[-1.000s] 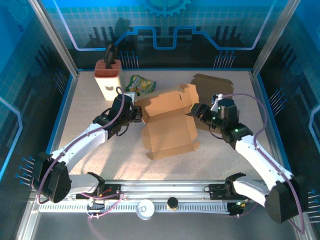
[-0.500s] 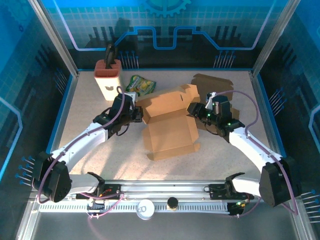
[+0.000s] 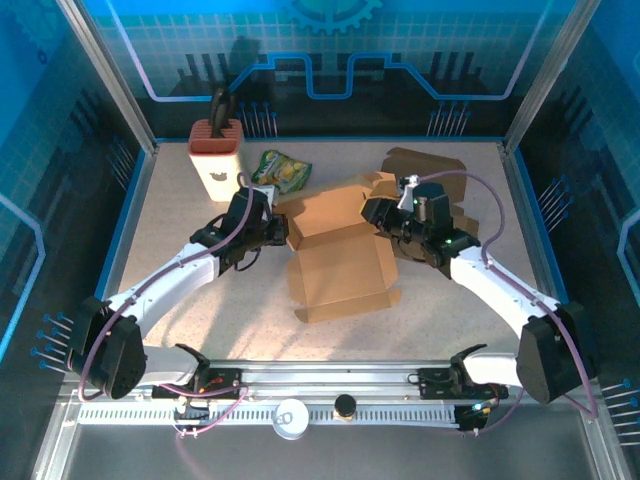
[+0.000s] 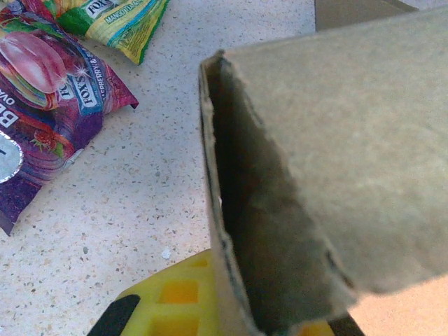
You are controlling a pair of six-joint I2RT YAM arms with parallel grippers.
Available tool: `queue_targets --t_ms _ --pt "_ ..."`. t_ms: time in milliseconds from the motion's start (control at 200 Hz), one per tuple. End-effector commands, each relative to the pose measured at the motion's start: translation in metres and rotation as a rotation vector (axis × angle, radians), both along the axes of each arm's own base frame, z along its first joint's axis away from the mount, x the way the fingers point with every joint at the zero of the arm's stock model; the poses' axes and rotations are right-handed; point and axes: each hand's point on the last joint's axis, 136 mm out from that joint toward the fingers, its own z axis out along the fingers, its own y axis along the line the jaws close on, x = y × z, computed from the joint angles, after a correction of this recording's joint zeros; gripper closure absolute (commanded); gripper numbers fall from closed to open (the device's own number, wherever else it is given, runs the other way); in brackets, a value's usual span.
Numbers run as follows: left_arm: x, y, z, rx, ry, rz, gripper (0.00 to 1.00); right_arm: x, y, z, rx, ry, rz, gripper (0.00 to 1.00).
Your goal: Fold the paper box
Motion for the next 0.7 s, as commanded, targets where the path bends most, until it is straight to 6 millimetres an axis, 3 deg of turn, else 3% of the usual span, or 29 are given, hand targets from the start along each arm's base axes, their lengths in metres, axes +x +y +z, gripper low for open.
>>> queue_targets --t_ms 0,165,260,335,390,500,695 --pt "0.011 -0.007 0.024 -0.097 -0.034 -0.006 1.00 -0.001 0.012 0.026 0.019 -0.059 0.064 0.63" --pt "0.018 0.000 0.032 -0.242 -0.023 -0.041 1.00 -0.023 -0.001 0.101 -0.022 -0.258 0.174 0.55" --pt "0.022 -0.003 0.040 -0.334 -0.024 -0.091 1.00 -0.034 -0.022 0.146 -0.006 -0.363 0.186 0.47" --pt "0.024 -0.005 0.042 -0.372 -0.012 -0.119 1.00 -0.032 -0.041 0.171 0.037 -0.415 0.173 0.41" --pt "0.024 -0.008 0.043 -0.389 -0.002 -0.141 1.00 -0.022 -0.055 0.179 0.062 -0.432 0.152 0.40" --pt "0.023 -0.011 0.047 -0.422 0.008 -0.184 1.00 0.003 -0.075 0.176 0.064 -0.434 0.139 0.42" --pt "0.021 -0.015 0.044 -0.447 0.048 -0.228 1.00 0.015 -0.052 0.169 0.096 -0.433 0.367 0.46"
